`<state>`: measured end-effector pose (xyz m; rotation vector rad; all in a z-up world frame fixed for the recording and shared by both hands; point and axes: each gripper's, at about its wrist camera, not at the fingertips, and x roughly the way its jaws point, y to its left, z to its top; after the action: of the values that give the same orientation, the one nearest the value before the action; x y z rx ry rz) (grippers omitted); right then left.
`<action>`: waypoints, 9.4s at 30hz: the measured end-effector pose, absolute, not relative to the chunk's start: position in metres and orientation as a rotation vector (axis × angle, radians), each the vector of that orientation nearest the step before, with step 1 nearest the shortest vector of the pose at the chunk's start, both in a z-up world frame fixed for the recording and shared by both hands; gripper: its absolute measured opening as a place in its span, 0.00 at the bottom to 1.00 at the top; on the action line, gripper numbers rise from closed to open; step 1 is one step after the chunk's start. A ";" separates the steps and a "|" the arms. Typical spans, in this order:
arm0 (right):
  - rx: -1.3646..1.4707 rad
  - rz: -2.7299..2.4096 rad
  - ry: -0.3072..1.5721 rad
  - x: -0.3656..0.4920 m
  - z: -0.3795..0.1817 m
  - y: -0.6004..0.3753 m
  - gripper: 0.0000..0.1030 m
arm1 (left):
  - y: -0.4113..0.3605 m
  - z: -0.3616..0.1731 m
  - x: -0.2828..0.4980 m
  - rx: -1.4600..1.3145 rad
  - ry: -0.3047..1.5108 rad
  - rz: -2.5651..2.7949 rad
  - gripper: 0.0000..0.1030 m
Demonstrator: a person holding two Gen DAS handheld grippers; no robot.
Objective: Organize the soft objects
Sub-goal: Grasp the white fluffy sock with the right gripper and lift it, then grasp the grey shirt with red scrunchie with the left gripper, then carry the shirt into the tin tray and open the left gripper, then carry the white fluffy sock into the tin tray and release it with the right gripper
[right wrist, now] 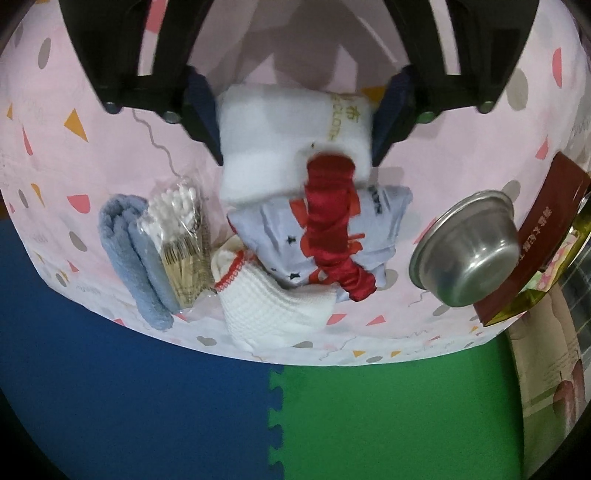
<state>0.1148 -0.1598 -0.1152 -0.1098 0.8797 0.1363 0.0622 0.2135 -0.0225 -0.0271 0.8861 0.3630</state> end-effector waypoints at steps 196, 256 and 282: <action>-0.069 -0.065 0.870 0.054 -0.107 -0.273 0.43 | 0.226 -0.025 0.050 -0.097 0.905 0.258 0.71; -0.230 0.609 0.813 0.112 -0.069 0.128 0.53 | 0.281 -0.035 0.025 -0.118 0.881 0.438 0.75; -0.172 0.632 0.735 0.089 -0.042 0.100 0.75 | 0.277 -0.034 0.023 -0.124 0.888 0.416 0.75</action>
<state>0.0895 0.1004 -0.0421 -0.1722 0.7355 0.6321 0.0232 0.2770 -0.0336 -0.1241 0.8882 0.4164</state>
